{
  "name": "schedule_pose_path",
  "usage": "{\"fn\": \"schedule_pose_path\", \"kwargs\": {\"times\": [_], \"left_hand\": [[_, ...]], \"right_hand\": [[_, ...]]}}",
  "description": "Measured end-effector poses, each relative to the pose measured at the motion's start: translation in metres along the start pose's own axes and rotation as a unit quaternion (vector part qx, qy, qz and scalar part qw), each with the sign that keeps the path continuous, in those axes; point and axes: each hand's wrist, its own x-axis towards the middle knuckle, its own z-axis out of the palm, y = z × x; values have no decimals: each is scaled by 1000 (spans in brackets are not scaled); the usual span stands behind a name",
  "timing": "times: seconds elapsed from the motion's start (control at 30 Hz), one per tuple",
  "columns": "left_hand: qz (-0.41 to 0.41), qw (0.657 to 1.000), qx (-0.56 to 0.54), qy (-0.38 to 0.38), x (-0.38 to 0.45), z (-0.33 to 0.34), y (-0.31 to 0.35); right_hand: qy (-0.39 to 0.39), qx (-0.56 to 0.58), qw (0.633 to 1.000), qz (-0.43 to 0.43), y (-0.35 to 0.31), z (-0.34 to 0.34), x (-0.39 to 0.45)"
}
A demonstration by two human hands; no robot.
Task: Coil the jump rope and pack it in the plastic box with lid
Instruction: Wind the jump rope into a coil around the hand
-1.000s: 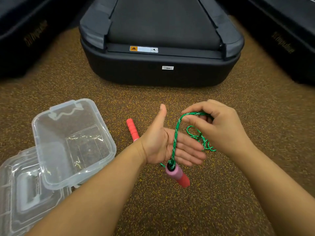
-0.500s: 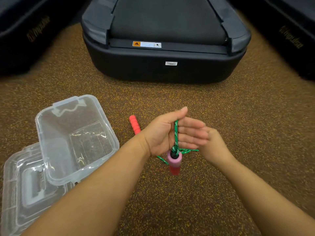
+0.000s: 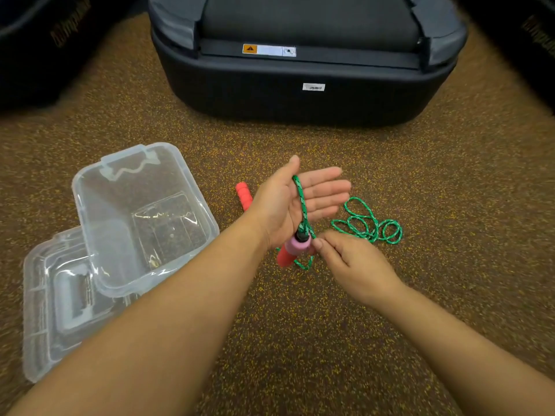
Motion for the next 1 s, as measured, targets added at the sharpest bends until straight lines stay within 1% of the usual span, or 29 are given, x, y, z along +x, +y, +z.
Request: {"fn": "schedule_pose_path", "kwargs": {"times": [0.17,0.3,0.4,0.53,0.63,0.73,0.87,1.0], "left_hand": [[-19,1000,-1,24,-1,-10,-1],[-39,998,41,33,-4,-17,-4],[-56,995,78,35,-6,-23,-11],[-88,991,100,3,-15,-28,-15],[-100,988,114,-36,-22,-30,-16],[-118,982,134,-57,-24,-35,-16],[-152,968,184,-85,-28,-37,-14],[-177,954,193,-148,-33,-36,-11]], "right_hand": [[-10,-49,998,-24,-13,-4,-7],[-22,-41,997,-63,-25,-9,-11],[-23,-6,996,-82,-34,-12,-12],[-30,58,994,-90,-44,-18,-5],[-7,108,989,-100,-46,-27,1],[31,119,988,-92,-43,-35,7],[59,105,989,-85,-42,-43,14],[91,108,988,-57,-39,-47,21]]}}
